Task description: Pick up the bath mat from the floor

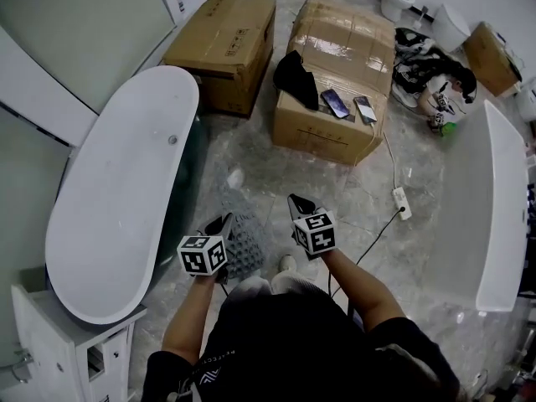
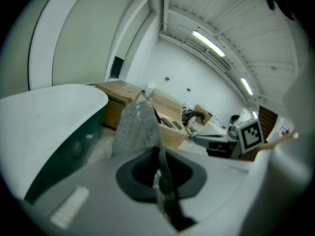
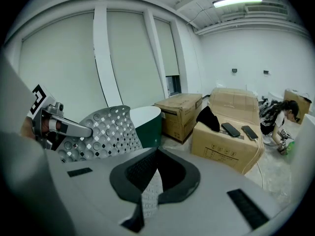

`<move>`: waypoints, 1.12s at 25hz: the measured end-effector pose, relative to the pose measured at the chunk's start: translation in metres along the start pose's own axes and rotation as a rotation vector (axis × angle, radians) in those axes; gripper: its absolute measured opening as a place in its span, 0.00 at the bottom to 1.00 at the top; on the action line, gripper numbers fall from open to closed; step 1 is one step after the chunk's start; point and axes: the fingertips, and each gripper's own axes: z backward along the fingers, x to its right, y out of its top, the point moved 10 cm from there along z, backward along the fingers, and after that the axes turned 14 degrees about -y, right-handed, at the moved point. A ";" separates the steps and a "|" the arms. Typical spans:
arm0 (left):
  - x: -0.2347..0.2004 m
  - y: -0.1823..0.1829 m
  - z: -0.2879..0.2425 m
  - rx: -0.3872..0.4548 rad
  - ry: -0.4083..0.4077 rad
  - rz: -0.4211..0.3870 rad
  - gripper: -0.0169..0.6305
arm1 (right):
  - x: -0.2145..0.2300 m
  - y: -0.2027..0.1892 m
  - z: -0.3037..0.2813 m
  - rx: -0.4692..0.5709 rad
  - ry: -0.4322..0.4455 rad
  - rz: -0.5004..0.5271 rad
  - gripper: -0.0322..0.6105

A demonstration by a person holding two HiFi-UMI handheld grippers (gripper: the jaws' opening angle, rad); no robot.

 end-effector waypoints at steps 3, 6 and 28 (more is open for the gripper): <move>0.006 0.008 0.006 0.017 -0.026 -0.014 0.05 | -0.005 0.009 0.003 0.019 0.004 -0.008 0.05; 0.012 0.018 0.009 0.029 -0.051 -0.025 0.05 | -0.012 0.017 0.006 0.039 0.013 -0.017 0.05; 0.031 0.033 0.020 0.082 -0.104 -0.027 0.05 | -0.028 0.027 0.029 0.093 -0.011 -0.084 0.05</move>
